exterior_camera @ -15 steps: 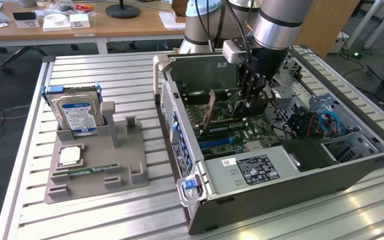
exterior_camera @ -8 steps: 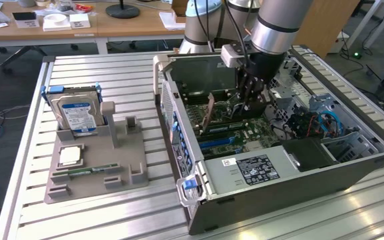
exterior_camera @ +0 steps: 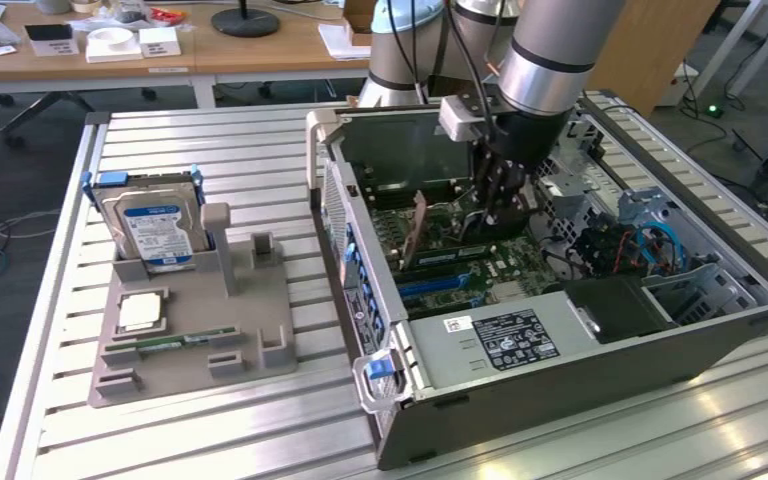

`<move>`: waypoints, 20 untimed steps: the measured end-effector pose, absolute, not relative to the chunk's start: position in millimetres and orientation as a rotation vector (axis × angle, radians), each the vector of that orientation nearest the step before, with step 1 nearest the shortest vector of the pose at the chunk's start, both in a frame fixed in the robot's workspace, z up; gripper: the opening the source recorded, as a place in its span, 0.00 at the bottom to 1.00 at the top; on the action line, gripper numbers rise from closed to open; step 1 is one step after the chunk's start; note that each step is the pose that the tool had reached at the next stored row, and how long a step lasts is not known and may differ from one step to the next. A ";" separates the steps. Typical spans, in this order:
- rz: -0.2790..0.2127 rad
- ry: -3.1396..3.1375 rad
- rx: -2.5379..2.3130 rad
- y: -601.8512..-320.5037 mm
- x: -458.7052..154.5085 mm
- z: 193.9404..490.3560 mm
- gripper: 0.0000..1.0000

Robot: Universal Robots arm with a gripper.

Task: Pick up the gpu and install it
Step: 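Insert the gpu into the slot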

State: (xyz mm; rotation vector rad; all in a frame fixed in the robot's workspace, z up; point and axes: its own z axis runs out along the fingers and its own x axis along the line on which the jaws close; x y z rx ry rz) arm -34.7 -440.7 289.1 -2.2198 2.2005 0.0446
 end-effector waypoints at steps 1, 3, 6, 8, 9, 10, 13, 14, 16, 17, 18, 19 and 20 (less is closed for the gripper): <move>0.045 2.200 -2.220 -441.2 -34.9 289.0 0.26; 0.045 2.201 -2.220 -443.2 -35.5 288.9 0.26; 0.045 2.200 -2.220 -445.8 -36.2 288.8 0.26; 0.045 2.200 -2.220 -447.0 -36.8 288.6 0.26; 0.045 2.200 -2.220 -447.3 -37.2 288.5 0.26; 0.045 2.200 -2.220 -447.5 -37.3 288.2 0.26; 0.045 2.200 -2.220 -447.9 -37.5 287.1 0.26; 0.045 2.200 -2.220 -448.0 -37.5 286.3 0.26; 0.045 2.200 -2.220 -448.1 -37.6 283.9 0.26; 0.045 2.200 -2.220 -448.2 -37.6 282.4 0.26; 0.045 2.200 -2.220 -448.3 -37.8 280.9 0.26; 0.045 2.200 -2.220 -448.3 -38.3 279.4 0.26; 0.045 2.200 -2.220 -448.2 -38.9 278.1 0.26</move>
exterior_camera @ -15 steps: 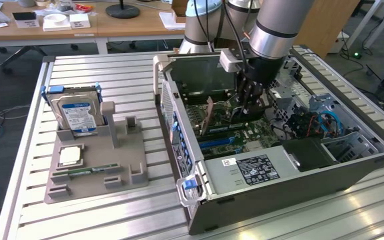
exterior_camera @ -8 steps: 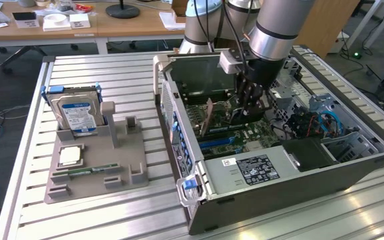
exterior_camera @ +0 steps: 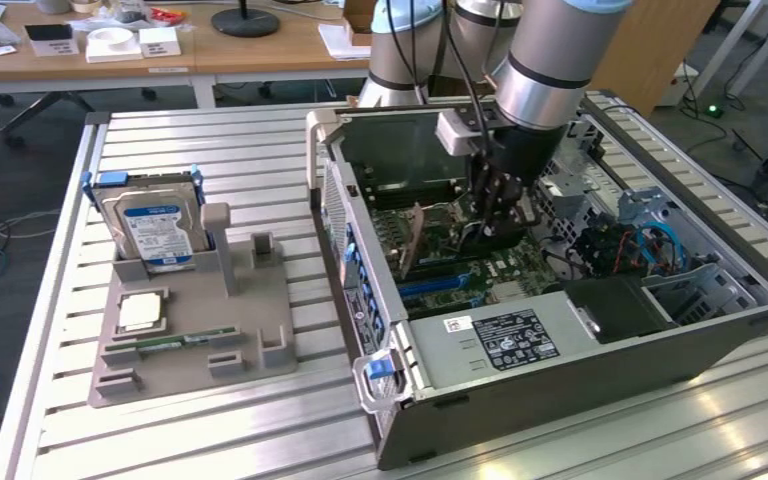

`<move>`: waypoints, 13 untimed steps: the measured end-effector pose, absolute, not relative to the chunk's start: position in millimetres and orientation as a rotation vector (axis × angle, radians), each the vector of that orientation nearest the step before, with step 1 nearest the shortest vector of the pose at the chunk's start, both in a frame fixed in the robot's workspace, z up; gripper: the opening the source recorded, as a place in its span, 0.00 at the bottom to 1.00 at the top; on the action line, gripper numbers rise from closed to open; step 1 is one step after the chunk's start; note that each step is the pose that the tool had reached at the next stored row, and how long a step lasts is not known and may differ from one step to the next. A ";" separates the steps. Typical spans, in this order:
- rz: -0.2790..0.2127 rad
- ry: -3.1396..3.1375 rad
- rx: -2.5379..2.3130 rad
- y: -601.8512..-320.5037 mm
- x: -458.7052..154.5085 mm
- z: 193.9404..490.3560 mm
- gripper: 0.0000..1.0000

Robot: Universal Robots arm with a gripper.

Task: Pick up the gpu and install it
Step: 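Insert the gpu into the slot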

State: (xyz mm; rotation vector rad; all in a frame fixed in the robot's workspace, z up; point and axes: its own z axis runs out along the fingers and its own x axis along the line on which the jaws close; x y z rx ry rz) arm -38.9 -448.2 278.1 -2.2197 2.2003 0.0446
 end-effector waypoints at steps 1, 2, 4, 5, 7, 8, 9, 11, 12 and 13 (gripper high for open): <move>0.045 2.200 -2.220 -448.2 -39.6 277.4 0.26; 0.045 2.200 -2.220 -448.3 -40.3 277.1 0.26; 0.045 2.200 -2.220 -448.6 -42.0 276.7 0.26; 0.045 2.200 -2.220 -448.9 -42.7 276.5 0.26; 0.045 2.200 -2.220 -449.7 -43.9 276.2 0.26; 0.045 2.200 -2.220 -450.2 -44.2 275.9 0.26; 0.045 2.200 -2.220 -450.6 -44.4 275.4 0.26; 0.045 2.200 -2.220 -450.6 -44.6 275.1 0.26; 0.045 2.200 -2.220 -450.6 -44.6 275.1 0.26; 0.045 2.200 -2.220 -450.6 -44.6 275.1 0.26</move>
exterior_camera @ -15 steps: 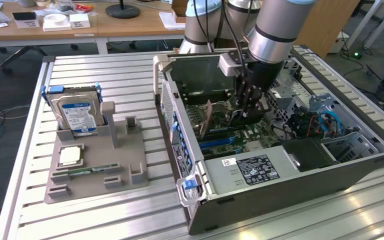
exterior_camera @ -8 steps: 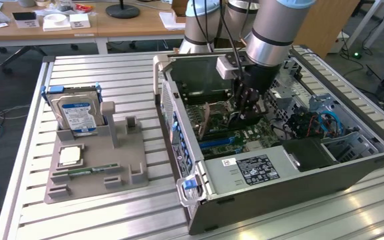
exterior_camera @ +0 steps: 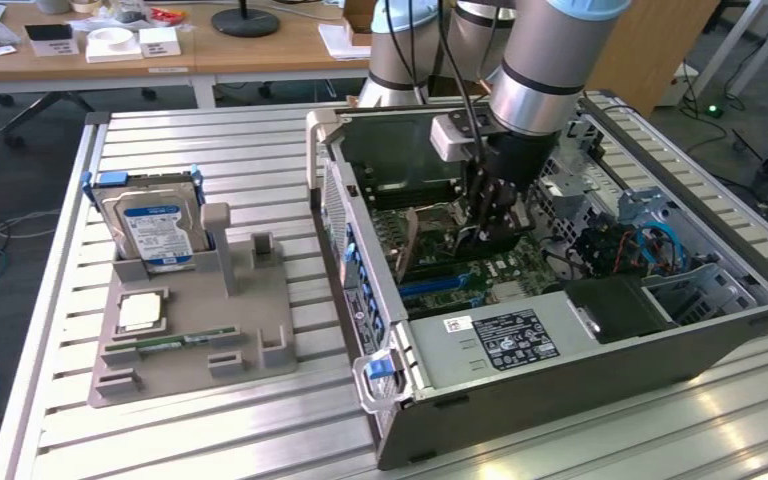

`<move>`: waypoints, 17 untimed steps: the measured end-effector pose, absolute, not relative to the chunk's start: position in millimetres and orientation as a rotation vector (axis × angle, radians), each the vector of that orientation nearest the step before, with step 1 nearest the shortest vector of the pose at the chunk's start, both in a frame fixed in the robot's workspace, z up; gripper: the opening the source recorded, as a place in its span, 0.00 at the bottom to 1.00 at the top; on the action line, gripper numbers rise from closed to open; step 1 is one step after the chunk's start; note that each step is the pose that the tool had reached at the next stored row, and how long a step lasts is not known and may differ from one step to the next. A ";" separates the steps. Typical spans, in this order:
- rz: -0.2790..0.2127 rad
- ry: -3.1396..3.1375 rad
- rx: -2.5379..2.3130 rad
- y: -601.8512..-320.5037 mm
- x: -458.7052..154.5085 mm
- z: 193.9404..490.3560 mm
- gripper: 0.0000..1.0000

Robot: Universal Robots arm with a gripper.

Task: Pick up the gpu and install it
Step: 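Insert the gpu into the slot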

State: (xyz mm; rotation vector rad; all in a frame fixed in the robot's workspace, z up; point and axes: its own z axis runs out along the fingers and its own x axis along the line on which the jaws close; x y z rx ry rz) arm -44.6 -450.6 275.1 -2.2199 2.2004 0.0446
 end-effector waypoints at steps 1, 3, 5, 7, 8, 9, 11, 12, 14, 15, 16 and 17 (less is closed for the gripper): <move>0.045 2.200 -2.220 -450.6 -44.6 275.1 0.26; 0.045 2.200 -2.220 -450.6 -44.6 275.1 0.26; 0.045 2.200 -2.219 -450.6 -45.6 274.9 0.26; 0.045 2.200 -2.220 -450.6 -47.9 274.8 0.26; 0.045 2.200 -2.220 -450.6 -49.4 274.9 0.26; 0.045 2.200 -2.220 -453.4 -55.5 274.8 0.26; 0.045 2.200 -2.220 -456.6 -59.5 271.0 0.26; 0.045 2.200 -2.220 -456.6 -59.6 270.7 0.26; 0.045 2.200 -2.220 -457.1 -59.6 270.5 0.26; 0.045 2.200 -2.220 -458.0 -59.7 270.6 0.26; 0.045 2.200 -2.220 -458.8 -59.7 270.5 0.26; 0.045 2.200 -2.220 -459.0 -59.8 270.5 0.26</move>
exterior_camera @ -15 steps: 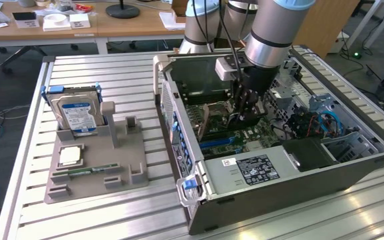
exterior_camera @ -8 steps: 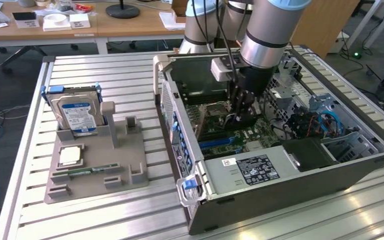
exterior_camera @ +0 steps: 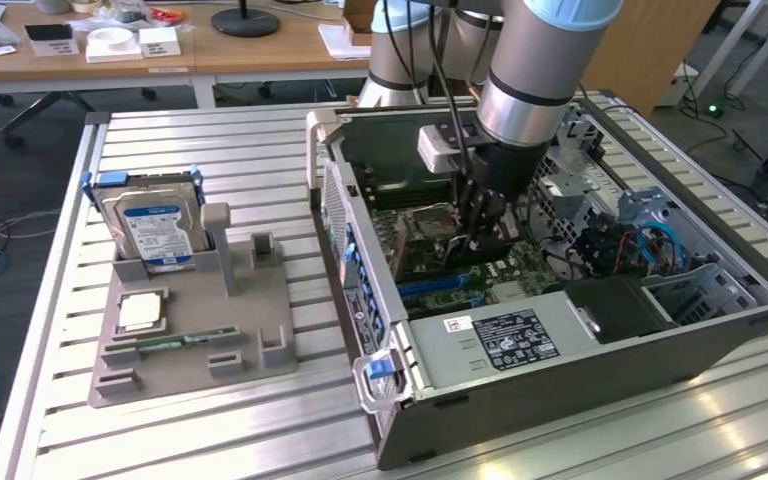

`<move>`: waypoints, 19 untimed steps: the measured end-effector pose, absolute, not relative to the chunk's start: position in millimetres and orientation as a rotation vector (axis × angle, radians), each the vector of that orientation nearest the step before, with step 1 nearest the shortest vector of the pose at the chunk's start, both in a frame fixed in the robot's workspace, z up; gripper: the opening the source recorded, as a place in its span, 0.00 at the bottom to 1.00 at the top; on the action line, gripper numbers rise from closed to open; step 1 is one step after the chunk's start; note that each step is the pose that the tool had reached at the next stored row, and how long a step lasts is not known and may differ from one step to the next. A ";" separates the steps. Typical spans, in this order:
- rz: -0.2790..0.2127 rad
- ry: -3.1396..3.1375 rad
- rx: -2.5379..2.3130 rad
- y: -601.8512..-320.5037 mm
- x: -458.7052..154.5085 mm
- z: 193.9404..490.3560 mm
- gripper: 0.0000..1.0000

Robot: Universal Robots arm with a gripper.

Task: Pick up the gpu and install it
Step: 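Insert the gpu into the slot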

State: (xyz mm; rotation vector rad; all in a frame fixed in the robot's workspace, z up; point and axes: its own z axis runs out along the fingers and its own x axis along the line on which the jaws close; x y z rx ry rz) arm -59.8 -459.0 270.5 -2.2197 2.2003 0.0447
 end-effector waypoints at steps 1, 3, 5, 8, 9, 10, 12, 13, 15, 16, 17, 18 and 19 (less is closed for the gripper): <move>0.045 2.201 -2.220 -458.9 -60.0 270.5 0.26; 0.045 2.202 -2.218 -459.0 -61.5 270.0 0.26; 0.045 2.203 -2.217 -459.0 -63.9 269.7 0.26; 0.045 2.205 -2.216 -459.0 -66.3 269.3 0.26; 0.045 2.205 -2.216 -459.0 -66.7 269.3 0.26; 0.045 2.205 -2.216 -459.0 -67.1 269.2 0.26; 0.045 2.204 -2.215 -459.0 -67.9 269.1 0.26; 0.045 2.205 -2.216 -459.1 -68.6 269.0 0.26; 0.045 2.205 -2.216 -459.1 -70.5 269.0 0.26; 0.045 2.205 -2.215 -459.1 -71.6 269.0 0.26; 0.045 2.205 -2.215 -459.1 -72.3 268.9 0.26; 0.045 2.205 -2.216 -459.3 -72.6 268.9 0.26; 0.045 2.205 -2.216 -459.9 -72.7 268.9 0.26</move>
